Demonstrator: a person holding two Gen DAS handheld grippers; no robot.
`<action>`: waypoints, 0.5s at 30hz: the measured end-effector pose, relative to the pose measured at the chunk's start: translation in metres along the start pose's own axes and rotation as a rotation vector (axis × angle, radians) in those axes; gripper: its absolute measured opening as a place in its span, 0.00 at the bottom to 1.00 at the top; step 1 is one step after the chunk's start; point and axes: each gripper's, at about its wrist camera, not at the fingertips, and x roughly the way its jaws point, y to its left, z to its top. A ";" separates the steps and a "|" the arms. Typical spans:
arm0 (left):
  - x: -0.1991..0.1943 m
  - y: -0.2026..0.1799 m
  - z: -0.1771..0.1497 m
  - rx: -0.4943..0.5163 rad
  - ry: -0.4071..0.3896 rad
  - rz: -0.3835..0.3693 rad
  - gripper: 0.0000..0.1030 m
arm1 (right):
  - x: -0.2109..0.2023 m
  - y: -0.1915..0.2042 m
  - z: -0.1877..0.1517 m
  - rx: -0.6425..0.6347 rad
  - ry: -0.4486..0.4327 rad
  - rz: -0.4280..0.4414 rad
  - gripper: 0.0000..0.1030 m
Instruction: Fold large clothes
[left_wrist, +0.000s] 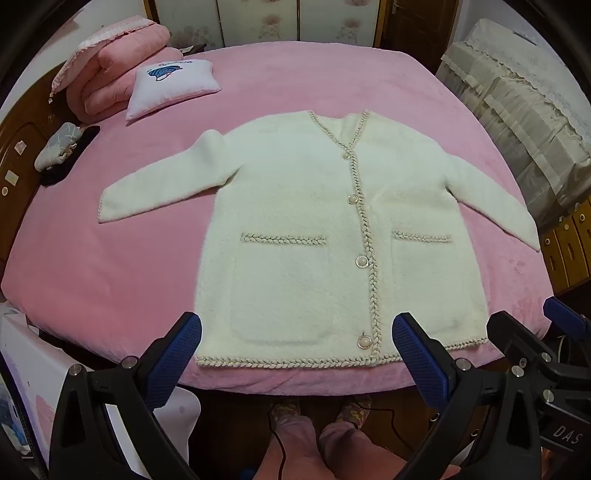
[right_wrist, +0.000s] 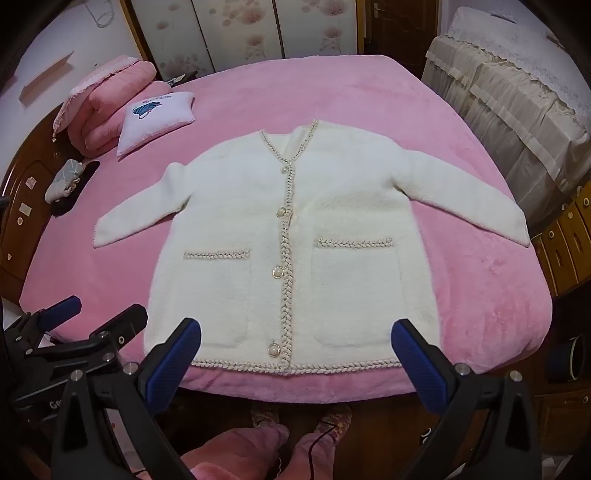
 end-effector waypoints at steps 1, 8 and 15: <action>0.000 0.000 0.000 0.000 -0.001 -0.002 0.99 | 0.000 0.000 0.000 -0.006 -0.006 -0.011 1.00; 0.003 0.000 0.001 0.004 0.001 -0.005 0.99 | 0.000 0.003 0.001 -0.004 -0.002 -0.022 1.00; 0.002 0.005 -0.003 -0.007 0.001 -0.003 0.99 | 0.001 0.002 0.001 0.001 0.010 -0.030 1.00</action>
